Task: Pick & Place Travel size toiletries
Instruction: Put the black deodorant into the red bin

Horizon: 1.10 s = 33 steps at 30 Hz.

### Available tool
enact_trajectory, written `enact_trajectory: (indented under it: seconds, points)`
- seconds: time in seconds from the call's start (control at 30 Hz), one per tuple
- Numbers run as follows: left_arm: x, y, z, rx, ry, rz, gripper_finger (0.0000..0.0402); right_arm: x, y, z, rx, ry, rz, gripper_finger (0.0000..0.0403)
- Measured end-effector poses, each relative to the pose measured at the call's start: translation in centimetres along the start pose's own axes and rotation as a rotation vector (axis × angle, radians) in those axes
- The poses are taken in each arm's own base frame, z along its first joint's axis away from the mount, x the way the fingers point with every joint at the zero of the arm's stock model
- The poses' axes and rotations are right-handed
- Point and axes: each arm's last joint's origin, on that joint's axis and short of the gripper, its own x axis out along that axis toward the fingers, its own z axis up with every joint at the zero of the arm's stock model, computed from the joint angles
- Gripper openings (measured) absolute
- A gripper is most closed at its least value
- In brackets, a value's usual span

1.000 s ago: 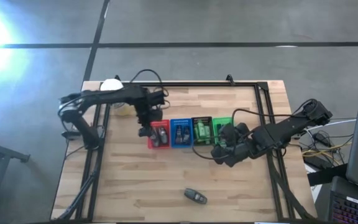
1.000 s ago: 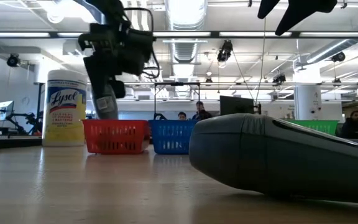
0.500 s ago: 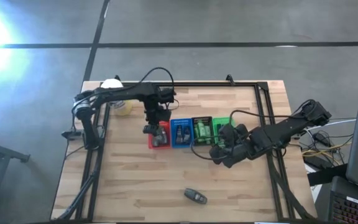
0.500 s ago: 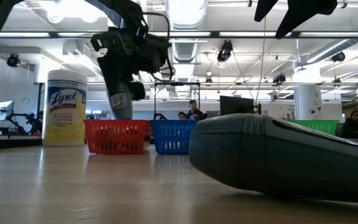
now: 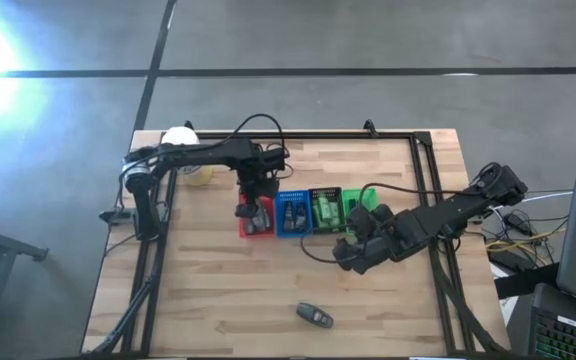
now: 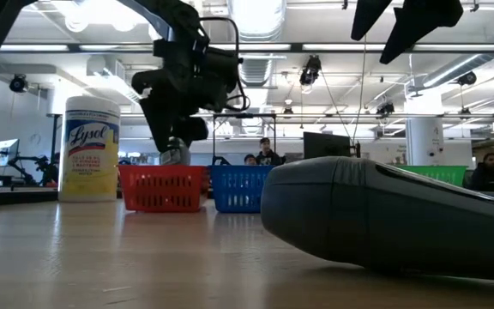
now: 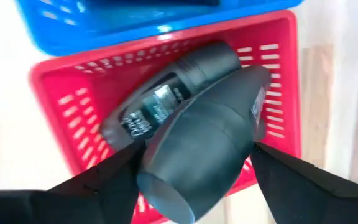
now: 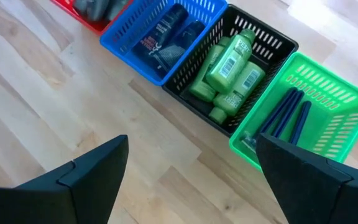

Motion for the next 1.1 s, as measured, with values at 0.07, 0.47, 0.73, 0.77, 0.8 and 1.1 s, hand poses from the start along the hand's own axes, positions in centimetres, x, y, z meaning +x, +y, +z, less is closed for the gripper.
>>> enact_trajectory:
  seconds: [0.07, 0.47, 0.73, 0.77, 0.8, 1.1]
  points:
    - [-0.4, 0.0, 0.2, 0.002, 0.001, 0.029, 0.0294, 0.0, 0.0, 0.0, -0.003, 0.001, 0.0, 0.0348]
    - [-2.6, -0.3, 0.0, 0.013, -0.001, 0.165, 0.03, 0.0, 0.0, 0.0, -0.031, 0.011, 0.004, 0.0319]
    - [-2.6, -0.4, 0.2, 0.054, 0.119, 0.454, 0.03, 0.0, 0.0, 0.0, -0.046, 0.013, 0.004, 0.0332]
    - [-2.6, -0.6, 0.3, 0.064, 0.126, 0.468, 0.03, 0.0, 0.0, 0.0, -0.048, 0.013, 0.005, 0.0335]
    - [-2.7, -0.8, 0.3, 0.066, 0.125, 0.476, 0.03, 0.0, 0.0, 0.0, -0.05, 0.015, 0.005, 0.0338]
    - [-4.8, -9.1, 1.9, 0.136, -0.299, 0.124, 0.0301, 0.9, 2.1, -1.7, -0.158, 0.174, 0.129, 0.0353]
